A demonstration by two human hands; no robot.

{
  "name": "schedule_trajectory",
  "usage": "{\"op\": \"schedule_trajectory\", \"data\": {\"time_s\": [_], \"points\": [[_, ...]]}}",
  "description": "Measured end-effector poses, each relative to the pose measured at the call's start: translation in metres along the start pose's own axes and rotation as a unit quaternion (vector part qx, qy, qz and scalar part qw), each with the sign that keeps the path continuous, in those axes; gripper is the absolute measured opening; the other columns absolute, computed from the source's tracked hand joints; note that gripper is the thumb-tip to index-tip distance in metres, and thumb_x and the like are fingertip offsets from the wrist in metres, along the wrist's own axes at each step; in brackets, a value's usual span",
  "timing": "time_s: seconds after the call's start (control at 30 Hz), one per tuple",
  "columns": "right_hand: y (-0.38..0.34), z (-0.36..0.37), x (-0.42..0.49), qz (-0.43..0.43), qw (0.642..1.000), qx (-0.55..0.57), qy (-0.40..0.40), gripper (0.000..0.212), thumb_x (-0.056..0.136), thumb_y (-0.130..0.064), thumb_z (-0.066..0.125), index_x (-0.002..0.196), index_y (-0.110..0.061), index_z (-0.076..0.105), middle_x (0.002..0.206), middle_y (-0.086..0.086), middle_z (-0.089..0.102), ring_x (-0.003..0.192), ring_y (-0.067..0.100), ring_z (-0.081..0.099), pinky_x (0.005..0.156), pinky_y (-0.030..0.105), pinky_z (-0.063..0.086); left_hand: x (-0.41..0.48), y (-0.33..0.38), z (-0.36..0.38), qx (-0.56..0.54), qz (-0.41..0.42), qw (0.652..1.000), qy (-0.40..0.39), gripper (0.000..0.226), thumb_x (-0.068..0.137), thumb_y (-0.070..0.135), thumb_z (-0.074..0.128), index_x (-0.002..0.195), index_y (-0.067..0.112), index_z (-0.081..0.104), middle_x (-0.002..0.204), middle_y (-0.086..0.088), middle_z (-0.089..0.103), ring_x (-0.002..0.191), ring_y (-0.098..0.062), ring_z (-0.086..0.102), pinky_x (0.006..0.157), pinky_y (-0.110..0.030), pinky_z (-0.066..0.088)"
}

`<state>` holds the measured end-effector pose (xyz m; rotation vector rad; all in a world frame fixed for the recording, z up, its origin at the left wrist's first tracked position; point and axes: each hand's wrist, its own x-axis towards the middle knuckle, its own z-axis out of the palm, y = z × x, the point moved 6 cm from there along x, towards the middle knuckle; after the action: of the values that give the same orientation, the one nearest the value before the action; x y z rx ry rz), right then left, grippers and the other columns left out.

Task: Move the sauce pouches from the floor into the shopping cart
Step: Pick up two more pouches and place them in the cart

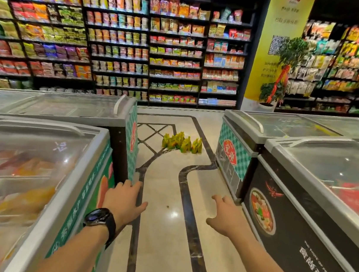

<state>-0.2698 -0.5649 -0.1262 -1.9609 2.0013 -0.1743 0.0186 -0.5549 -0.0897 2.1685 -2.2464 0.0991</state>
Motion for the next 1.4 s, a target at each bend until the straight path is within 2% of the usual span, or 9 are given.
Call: {"op": "schedule_trajectory", "data": {"time_s": [0.2, 0.33, 0.5, 0.7, 0.87, 1.07, 1.23, 1.4], "points": [[0.009, -0.019, 0.162, -0.001, 1.000, 0.010, -0.027, 0.076, 0.084, -0.036, 0.065, 0.148, -0.023, 0.026, 0.144, 0.007, 0.041, 0.130, 0.029, 0.043, 0.103, 0.041, 0.045, 0.151, 0.003, 0.014, -0.022, -0.020, 0.999, -0.017, 0.069, 0.093, 0.064, 0.047, 0.150, 0.028, 0.032, 0.131, -0.002, 0.053, 0.116, -0.021, 0.055, 0.090, -0.034, 0.055], [-0.008, -0.026, 0.255, -0.016, 0.999, 0.014, -0.038, 0.079, 0.081, -0.036, 0.067, 0.148, -0.021, 0.027, 0.145, 0.010, 0.038, 0.129, 0.032, 0.044, 0.101, 0.042, 0.046, 0.228, -0.009, 0.025, -0.042, -0.037, 0.998, -0.020, 0.071, 0.091, 0.065, 0.048, 0.150, 0.029, 0.031, 0.129, -0.002, 0.055, 0.121, -0.024, 0.054, 0.091, -0.036, 0.056], [-0.026, -0.021, 0.374, -0.028, 0.998, 0.011, -0.054, 0.080, 0.081, -0.037, 0.066, 0.149, -0.021, 0.027, 0.146, 0.010, 0.037, 0.129, 0.032, 0.045, 0.101, 0.043, 0.046, 0.336, -0.028, 0.053, -0.033, -0.054, 0.997, -0.051, 0.071, 0.092, 0.063, 0.048, 0.152, 0.029, 0.029, 0.132, -0.002, 0.053, 0.124, -0.024, 0.053, 0.106, -0.041, 0.046], [-0.041, -0.018, 0.519, -0.004, 0.997, 0.019, -0.072, 0.081, 0.079, -0.038, 0.067, 0.148, -0.023, 0.028, 0.143, 0.007, 0.038, 0.128, 0.029, 0.045, 0.102, 0.041, 0.045, 0.500, -0.045, 0.083, -0.037, -0.028, 0.997, -0.064, 0.069, 0.094, 0.063, 0.045, 0.151, 0.027, 0.031, 0.140, -0.004, 0.051, 0.126, -0.024, 0.053, 0.098, -0.038, 0.049], [-0.047, -0.031, 0.626, 0.030, 0.996, 0.029, -0.075, 0.081, 0.077, -0.040, 0.067, 0.147, -0.027, 0.030, 0.144, 0.005, 0.038, 0.130, 0.028, 0.044, 0.098, 0.042, 0.047, 0.631, -0.048, 0.106, -0.061, -0.003, 0.994, -0.087, 0.069, 0.094, 0.062, 0.045, 0.151, 0.026, 0.031, 0.138, -0.006, 0.052, 0.124, -0.025, 0.054, 0.096, -0.040, 0.051], [-0.039, -0.041, 0.758, 0.056, 0.995, 0.033, -0.077, 0.078, 0.080, -0.036, 0.066, 0.148, -0.024, 0.029, 0.148, 0.010, 0.036, 0.133, 0.030, 0.043, 0.104, 0.041, 0.043, 0.768, -0.047, 0.133, -0.074, 0.022, 0.992, -0.104, 0.069, 0.094, 0.062, 0.044, 0.150, 0.024, 0.032, 0.135, -0.007, 0.053, 0.119, -0.028, 0.057, 0.092, -0.039, 0.053], [-0.019, -0.031, 0.899, 0.063, 0.993, 0.052, -0.090, 0.072, 0.081, -0.033, 0.064, 0.145, -0.022, 0.033, 0.145, 0.009, 0.038, 0.130, 0.028, 0.046, 0.100, 0.039, 0.046, 0.895, -0.045, 0.171, -0.063, 0.021, 0.989, -0.131, 0.064, 0.094, 0.061, 0.045, 0.147, 0.026, 0.034, 0.135, -0.005, 0.052, 0.118, -0.026, 0.057, 0.092, -0.038, 0.053], [-0.012, -0.024, 1.039, 0.052, 0.988, 0.069, -0.126, 0.071, 0.084, -0.034, 0.065, 0.146, -0.020, 0.033, 0.143, 0.010, 0.040, 0.128, 0.029, 0.048, 0.098, 0.037, 0.045, 1.014, -0.050, 0.203, -0.069, -0.014, 0.985, -0.161, 0.062, 0.094, 0.061, 0.045, 0.146, 0.029, 0.036, 0.133, 0.000, 0.053, 0.119, -0.022, 0.056, 0.091, -0.035, 0.052]]}}
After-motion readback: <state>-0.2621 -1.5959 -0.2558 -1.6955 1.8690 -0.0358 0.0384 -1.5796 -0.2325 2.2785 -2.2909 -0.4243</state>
